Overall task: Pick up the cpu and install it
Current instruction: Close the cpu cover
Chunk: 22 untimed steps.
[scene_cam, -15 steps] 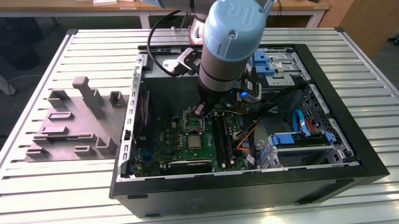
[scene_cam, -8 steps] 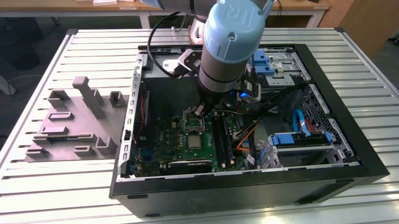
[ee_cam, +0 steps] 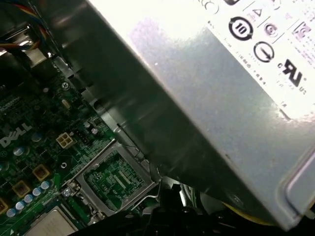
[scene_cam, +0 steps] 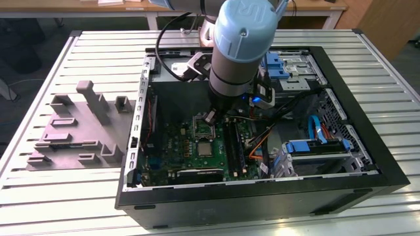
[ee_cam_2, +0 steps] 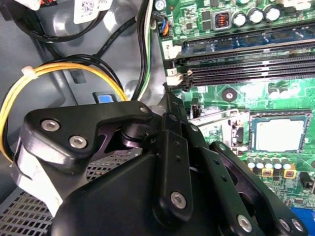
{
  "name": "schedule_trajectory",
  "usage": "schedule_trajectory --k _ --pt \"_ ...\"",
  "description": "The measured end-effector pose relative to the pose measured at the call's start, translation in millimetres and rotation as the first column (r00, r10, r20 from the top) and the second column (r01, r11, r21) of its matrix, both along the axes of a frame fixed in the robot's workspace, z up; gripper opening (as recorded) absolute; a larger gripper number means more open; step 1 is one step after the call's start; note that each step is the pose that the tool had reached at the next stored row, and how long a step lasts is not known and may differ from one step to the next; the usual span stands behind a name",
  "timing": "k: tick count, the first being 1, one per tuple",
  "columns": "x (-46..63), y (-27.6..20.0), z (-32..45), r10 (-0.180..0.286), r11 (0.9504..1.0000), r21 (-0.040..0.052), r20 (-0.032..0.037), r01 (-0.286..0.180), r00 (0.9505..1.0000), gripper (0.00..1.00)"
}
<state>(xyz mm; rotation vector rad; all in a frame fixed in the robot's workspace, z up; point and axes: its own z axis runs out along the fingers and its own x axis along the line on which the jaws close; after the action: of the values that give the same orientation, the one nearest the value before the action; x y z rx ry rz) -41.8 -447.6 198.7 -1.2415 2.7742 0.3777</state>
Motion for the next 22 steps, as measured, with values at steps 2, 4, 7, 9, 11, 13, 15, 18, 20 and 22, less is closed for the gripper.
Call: schedule_trajectory --k 2,4,7,9,11,13,15,18,20,22 --pt "-0.1 0.1 1.4 0.0 1.0 -0.0038 -0.0003 0.0 1.0 0.11" --pt "-0.1 0.4 3.6 0.0 1.0 -0.007 -0.0001 0.0 1.0 0.11" --pt "-0.2 0.8 6.4 0.0 0.9998 -0.0191 -0.0001 0.0 1.0 0.11" --pt "-0.3 1.1 8.5 0.0 0.9995 -0.0319 -0.0001 0.0 1.0 0.11" --pt "-0.3 2.0 10.8 0.0 0.999 -0.0438 -0.0002 0.0 1.0 0.11" --pt "-0.3 2.9 13.7 0.0 0.9986 -0.0524 -0.0001 0.0 1.0 0.11" --pt "-0.3 3.8 16.7 0.0 0.9981 -0.061 -0.0001 0.0 1.0 0.11" --pt "-0.3 4.8 20.9 0.0 0.9972 -0.0748 -0.0001 0.0 1.0 0.11" --pt "-0.4 5.4 23.1 0.0 0.9959 -0.091 -0.0002 0.0 1.0 0.11" --pt "-0.5 5.9 24.4 0.001 0.9944 -0.1055 -0.0002 -0.001 1.0 0.11"
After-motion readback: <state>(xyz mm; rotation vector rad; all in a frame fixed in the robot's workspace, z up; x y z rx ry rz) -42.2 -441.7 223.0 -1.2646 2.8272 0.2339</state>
